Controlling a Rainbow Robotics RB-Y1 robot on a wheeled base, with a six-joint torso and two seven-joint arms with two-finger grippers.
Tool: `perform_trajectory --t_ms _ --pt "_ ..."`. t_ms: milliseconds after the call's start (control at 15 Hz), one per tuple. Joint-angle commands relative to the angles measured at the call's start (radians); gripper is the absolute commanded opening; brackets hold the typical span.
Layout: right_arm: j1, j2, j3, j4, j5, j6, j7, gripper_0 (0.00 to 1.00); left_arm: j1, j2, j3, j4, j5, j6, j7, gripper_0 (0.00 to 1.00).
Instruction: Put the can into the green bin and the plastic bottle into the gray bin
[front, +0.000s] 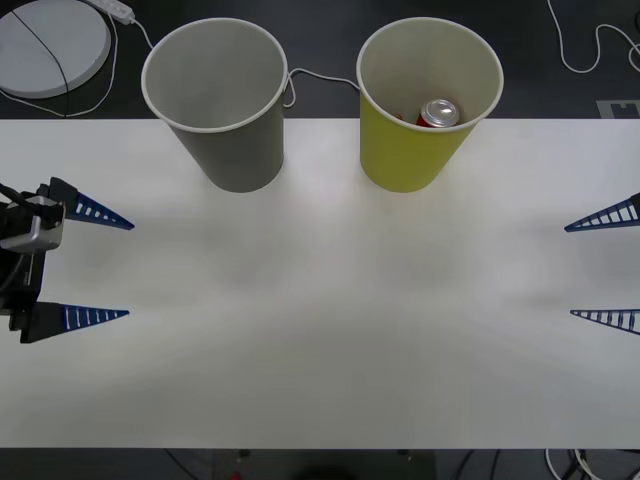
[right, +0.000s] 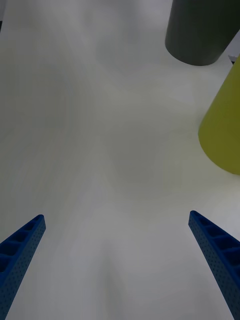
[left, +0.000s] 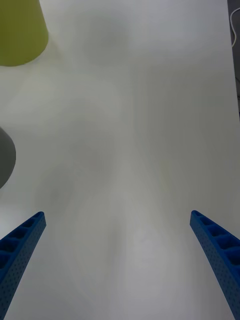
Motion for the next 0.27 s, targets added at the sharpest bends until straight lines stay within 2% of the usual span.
perform_trajectory --t_ms 67,267 --pt "0.0 0.0 0.0 0.0 0.0 0.0 0.0 1.0 0.001 -0.008 -0.001 0.001 -0.002 -0.006 0.005 1.0" --pt "0.0 0.0 0.0 0.0 0.0 0.0 0.0 1.0 0.001 -0.008 -0.001 0.001 -0.002 -0.006 0.005 1.0"
